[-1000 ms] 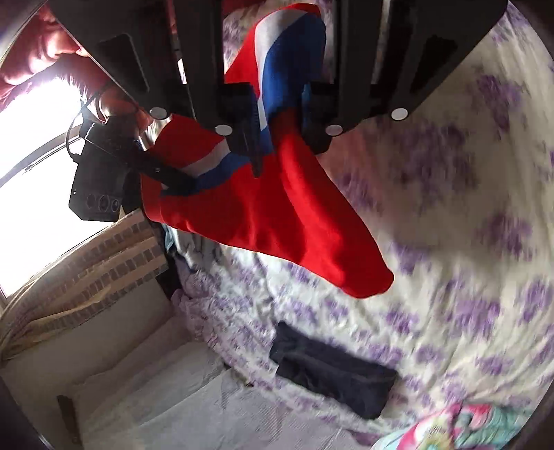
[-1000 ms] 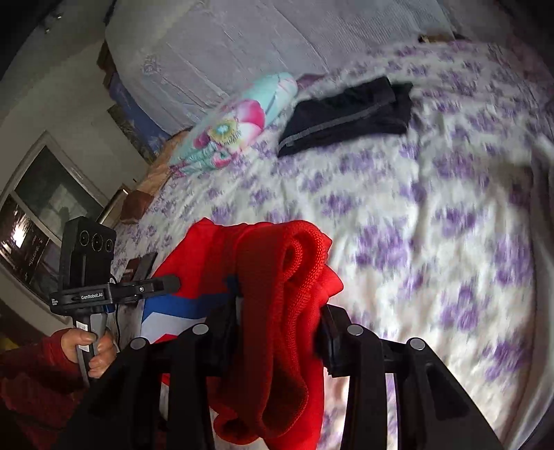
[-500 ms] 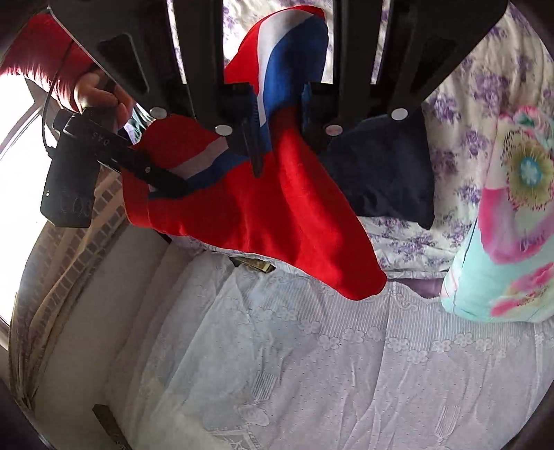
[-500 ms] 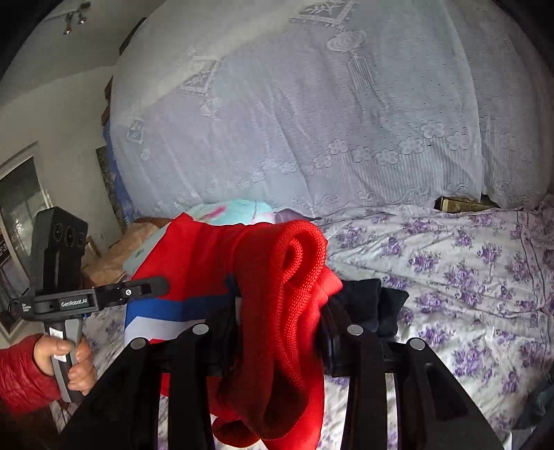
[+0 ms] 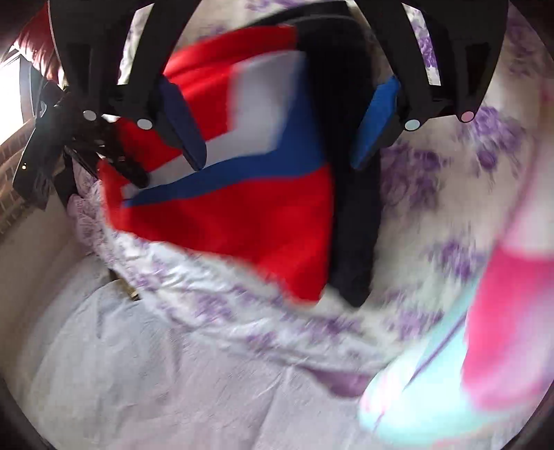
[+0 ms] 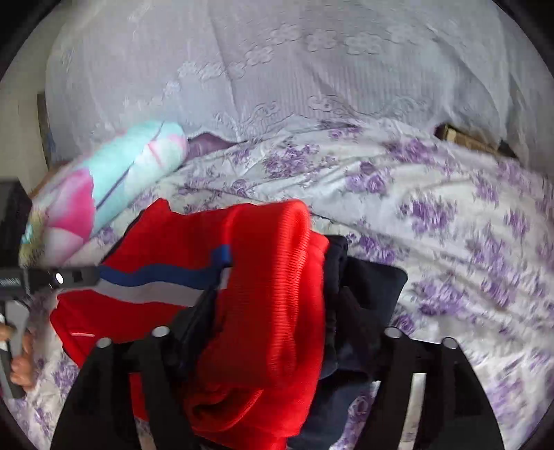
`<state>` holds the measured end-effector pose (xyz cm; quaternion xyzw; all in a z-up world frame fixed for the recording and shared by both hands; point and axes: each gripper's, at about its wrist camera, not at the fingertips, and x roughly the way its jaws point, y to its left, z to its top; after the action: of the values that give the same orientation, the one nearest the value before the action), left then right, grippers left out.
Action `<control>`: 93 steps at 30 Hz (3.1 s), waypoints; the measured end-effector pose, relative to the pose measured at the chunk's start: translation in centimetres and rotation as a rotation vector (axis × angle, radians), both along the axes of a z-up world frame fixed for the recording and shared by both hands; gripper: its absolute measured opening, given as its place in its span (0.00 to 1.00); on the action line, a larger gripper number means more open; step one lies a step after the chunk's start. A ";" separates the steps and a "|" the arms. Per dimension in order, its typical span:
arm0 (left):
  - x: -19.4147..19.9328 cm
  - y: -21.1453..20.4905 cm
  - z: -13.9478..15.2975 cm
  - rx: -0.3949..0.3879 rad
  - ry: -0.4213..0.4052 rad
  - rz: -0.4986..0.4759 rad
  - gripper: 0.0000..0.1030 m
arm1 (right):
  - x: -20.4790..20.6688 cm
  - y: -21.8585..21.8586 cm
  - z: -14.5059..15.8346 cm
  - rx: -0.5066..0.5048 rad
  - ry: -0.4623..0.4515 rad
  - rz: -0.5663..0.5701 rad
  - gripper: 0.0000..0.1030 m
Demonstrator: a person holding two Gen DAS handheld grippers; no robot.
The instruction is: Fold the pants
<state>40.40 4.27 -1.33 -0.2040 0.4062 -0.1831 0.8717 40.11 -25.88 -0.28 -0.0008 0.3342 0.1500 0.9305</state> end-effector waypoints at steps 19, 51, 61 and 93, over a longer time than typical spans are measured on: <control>-3.0 -2.0 -0.3 0.149 -0.119 0.119 0.95 | -4.0 -1.0 1.9 0.008 -0.033 -0.157 0.97; -27.2 -5.4 4.1 0.444 0.082 0.073 0.95 | -28.9 -2.6 4.2 -0.041 0.173 -0.199 0.96; -25.3 -6.4 22.2 0.397 -0.225 0.172 0.95 | -27.5 -0.2 23.9 0.036 -0.239 -0.195 0.97; -27.4 -9.1 24.3 0.527 -0.211 0.251 0.95 | -28.4 2.1 23.1 -0.016 -0.154 -0.162 0.97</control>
<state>13.00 -4.88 22.93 0.0006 0.3187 0.0174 0.9477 11.75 -23.74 22.77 0.0071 0.2618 0.0711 0.9625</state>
